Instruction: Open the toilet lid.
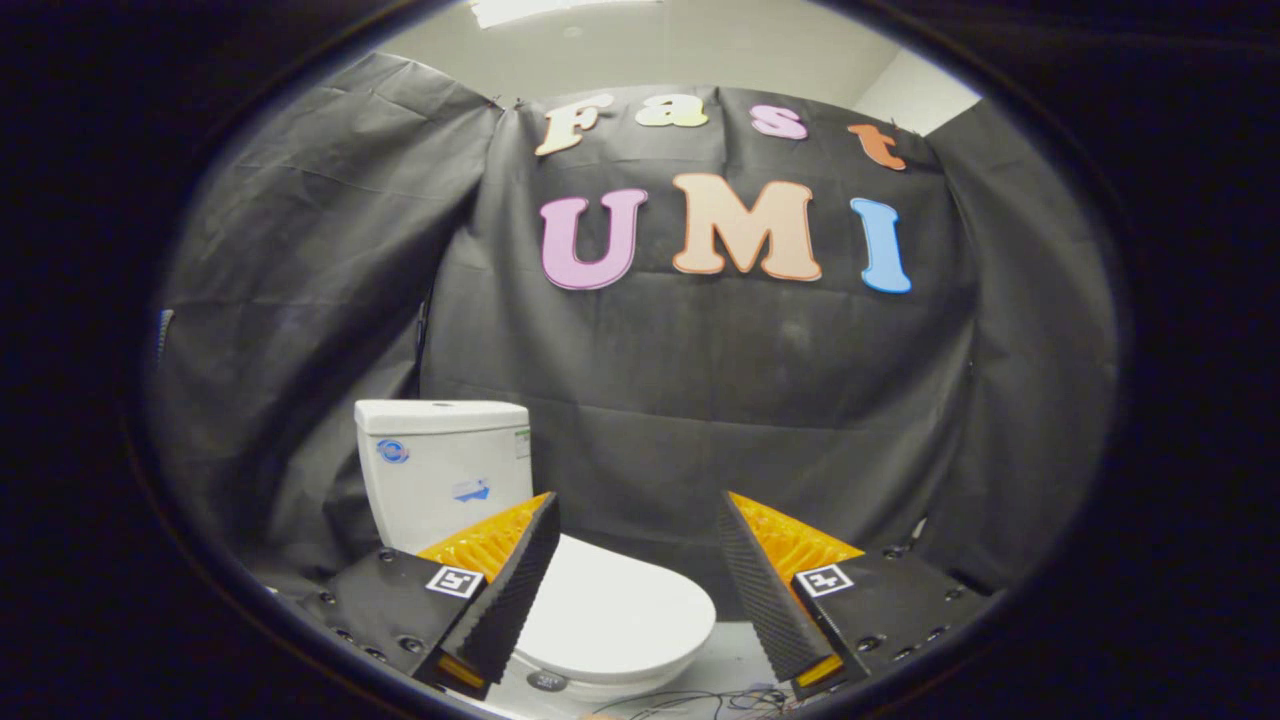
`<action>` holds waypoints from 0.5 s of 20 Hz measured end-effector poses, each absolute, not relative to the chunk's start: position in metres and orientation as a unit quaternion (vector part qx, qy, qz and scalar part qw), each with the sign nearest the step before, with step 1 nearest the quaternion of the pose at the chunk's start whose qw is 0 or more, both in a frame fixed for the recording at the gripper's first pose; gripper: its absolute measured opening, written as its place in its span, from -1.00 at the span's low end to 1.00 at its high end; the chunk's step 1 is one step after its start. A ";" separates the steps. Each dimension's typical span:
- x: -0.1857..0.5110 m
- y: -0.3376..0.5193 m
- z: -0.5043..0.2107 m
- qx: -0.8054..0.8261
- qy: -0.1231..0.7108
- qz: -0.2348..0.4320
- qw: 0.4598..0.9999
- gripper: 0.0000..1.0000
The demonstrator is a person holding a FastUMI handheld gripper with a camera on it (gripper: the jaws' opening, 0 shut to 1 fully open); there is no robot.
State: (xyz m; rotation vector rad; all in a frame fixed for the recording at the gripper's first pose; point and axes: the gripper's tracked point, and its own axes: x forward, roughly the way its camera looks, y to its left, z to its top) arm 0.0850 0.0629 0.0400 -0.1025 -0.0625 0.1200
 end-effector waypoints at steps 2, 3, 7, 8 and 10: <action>0.097 0.077 0.046 -0.043 -0.042 0.059 0.996 0.95; 0.102 0.086 0.050 -0.036 -0.050 0.063 0.996 0.95; 0.120 0.117 0.060 0.000 -0.077 0.062 0.995 0.95; 0.123 0.125 0.062 0.008 -0.081 0.060 0.995 0.95; 0.128 0.138 0.068 0.022 -0.096 0.056 0.994 0.95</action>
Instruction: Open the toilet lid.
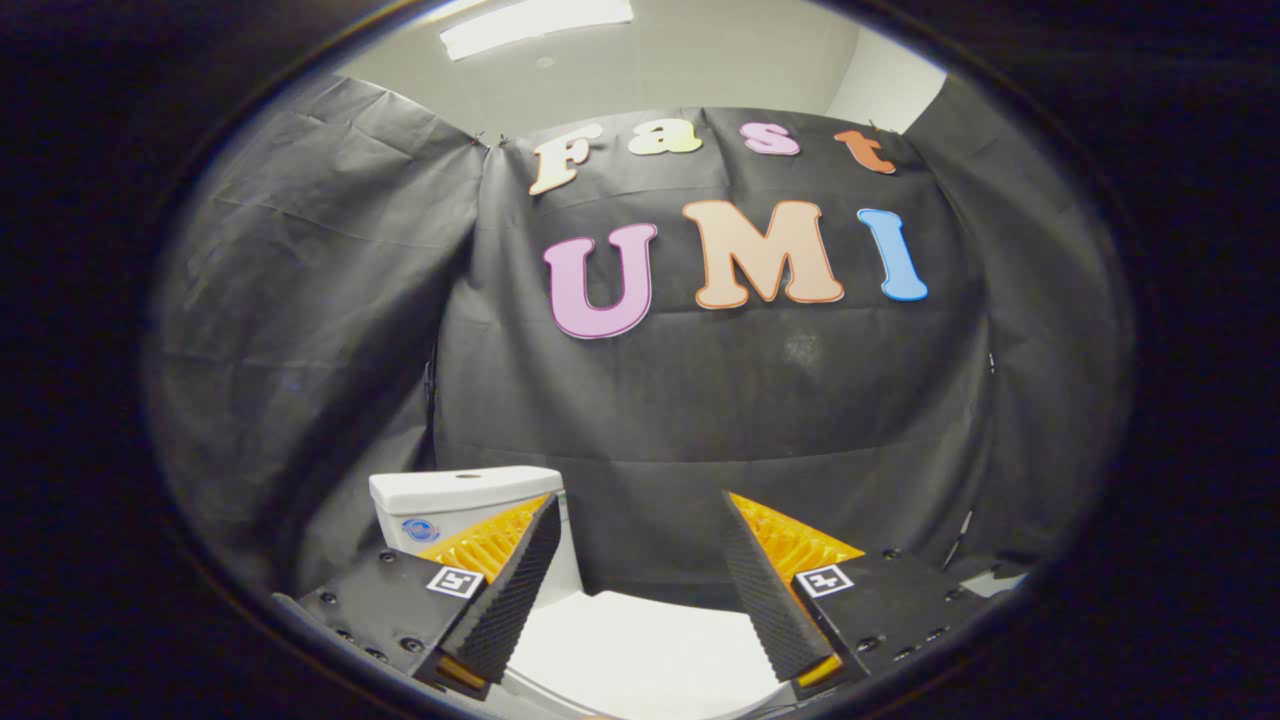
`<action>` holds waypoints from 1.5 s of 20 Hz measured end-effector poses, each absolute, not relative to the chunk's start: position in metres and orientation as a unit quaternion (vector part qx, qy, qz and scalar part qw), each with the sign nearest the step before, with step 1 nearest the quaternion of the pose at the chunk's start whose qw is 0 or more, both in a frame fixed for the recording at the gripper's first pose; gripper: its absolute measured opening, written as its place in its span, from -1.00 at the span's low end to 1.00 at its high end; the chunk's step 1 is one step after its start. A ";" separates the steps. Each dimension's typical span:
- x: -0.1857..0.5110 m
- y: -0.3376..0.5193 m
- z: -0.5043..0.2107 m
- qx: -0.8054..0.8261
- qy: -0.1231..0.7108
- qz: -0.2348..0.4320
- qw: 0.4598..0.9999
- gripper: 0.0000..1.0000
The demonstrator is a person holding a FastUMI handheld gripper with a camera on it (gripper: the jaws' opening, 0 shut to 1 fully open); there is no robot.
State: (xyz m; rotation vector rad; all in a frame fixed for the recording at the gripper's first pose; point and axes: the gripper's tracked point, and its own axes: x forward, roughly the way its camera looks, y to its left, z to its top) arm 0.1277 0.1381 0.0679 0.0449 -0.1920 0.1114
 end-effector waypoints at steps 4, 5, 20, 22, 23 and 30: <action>0.136 0.150 0.066 0.059 -0.113 0.033 0.991 0.94; 0.139 0.152 0.064 0.069 -0.113 0.024 0.991 0.92; 0.155 0.130 0.014 0.197 -0.123 -0.162 0.959 0.43; 0.152 0.141 0.010 0.218 -0.126 -0.152 0.956 0.42; 0.152 0.142 0.005 0.225 -0.123 -0.152 0.955 0.42; 0.145 0.142 -0.038 0.302 -0.107 -0.157 0.934 0.43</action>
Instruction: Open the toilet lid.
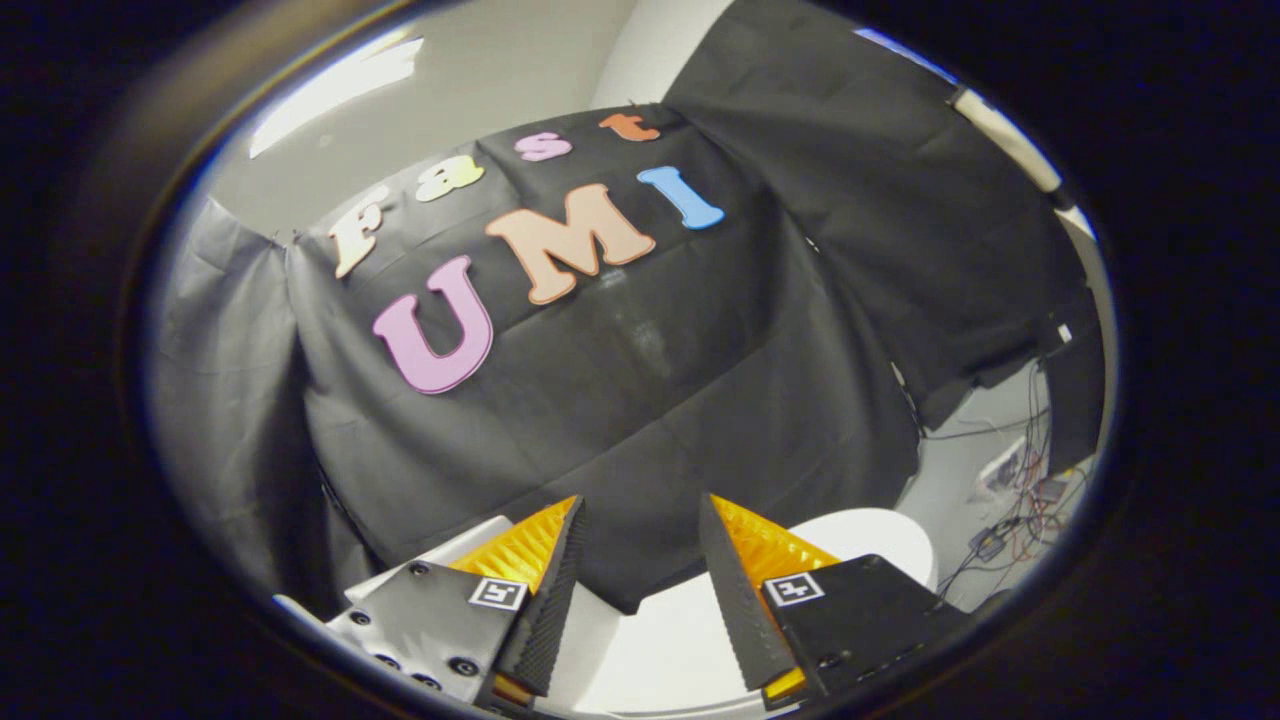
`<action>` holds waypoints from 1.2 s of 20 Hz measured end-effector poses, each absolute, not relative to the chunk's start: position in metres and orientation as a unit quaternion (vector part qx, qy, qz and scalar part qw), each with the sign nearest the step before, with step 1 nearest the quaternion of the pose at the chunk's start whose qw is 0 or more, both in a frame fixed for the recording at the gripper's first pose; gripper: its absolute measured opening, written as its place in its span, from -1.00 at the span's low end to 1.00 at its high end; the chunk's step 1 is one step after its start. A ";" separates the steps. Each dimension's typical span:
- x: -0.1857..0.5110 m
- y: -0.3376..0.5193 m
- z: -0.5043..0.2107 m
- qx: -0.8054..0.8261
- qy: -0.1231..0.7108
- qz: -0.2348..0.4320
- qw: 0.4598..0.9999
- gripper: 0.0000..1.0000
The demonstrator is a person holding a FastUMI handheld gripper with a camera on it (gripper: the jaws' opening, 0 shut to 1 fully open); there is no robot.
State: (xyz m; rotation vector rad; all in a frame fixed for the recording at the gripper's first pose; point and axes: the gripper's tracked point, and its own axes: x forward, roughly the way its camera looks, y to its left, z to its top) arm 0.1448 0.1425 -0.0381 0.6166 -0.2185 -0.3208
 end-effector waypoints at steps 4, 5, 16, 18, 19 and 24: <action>0.141 0.140 -0.074 0.337 -0.087 -0.182 0.920 0.42; 0.140 0.141 -0.080 0.342 -0.082 -0.185 0.918 0.47; 0.127 0.154 -0.130 0.431 -0.057 -0.210 0.876 0.94; 0.121 0.156 -0.144 0.446 -0.051 -0.222 0.866 0.93; 0.119 0.156 -0.152 0.450 -0.044 -0.233 0.861 0.94; 0.085 0.139 -0.184 0.486 -0.045 -0.300 0.819 0.93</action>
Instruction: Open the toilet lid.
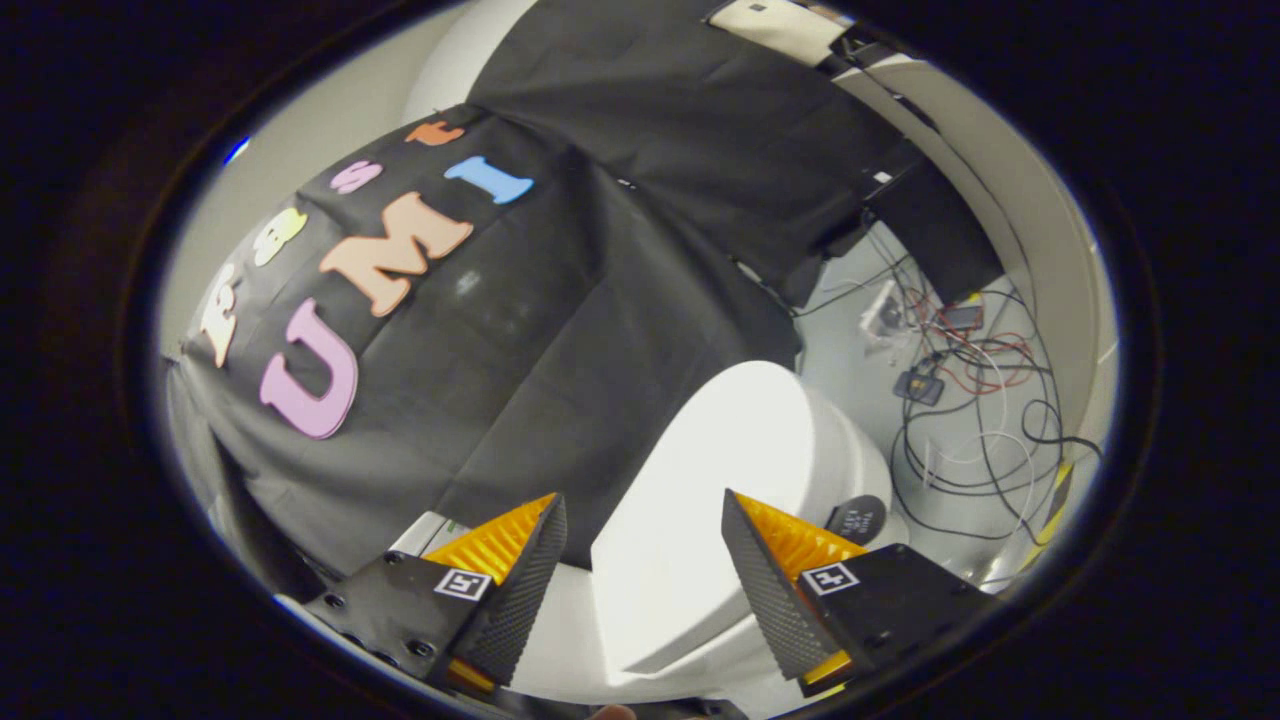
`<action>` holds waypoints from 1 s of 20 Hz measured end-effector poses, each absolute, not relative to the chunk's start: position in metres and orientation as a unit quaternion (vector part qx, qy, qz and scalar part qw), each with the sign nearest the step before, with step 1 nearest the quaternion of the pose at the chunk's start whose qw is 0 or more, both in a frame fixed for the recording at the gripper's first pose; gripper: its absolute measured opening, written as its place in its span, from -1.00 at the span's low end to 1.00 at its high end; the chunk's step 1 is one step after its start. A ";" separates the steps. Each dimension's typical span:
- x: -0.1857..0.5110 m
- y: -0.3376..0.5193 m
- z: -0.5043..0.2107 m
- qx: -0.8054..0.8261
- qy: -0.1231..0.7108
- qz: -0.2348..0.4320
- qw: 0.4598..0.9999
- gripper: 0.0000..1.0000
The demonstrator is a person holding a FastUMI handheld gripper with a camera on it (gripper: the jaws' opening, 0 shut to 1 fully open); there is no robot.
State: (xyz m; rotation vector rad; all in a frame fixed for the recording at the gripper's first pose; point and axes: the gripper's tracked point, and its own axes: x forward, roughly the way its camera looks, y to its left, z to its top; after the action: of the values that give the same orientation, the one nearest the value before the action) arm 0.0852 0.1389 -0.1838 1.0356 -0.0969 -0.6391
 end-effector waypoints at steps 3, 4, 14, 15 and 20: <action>0.069 0.127 -0.212 0.507 -0.036 -0.345 0.789 0.92; 0.063 0.122 -0.223 0.517 -0.029 -0.359 0.777 0.92; 0.043 0.112 -0.297 0.595 0.000 -0.402 0.696 0.76; 0.043 0.111 -0.304 0.599 0.005 -0.403 0.692 0.71; 0.059 0.106 -0.314 0.614 -0.001 -0.383 0.690 0.66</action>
State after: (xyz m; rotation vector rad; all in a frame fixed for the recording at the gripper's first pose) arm 0.0594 0.1062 -0.3138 1.3741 -0.0026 -0.8560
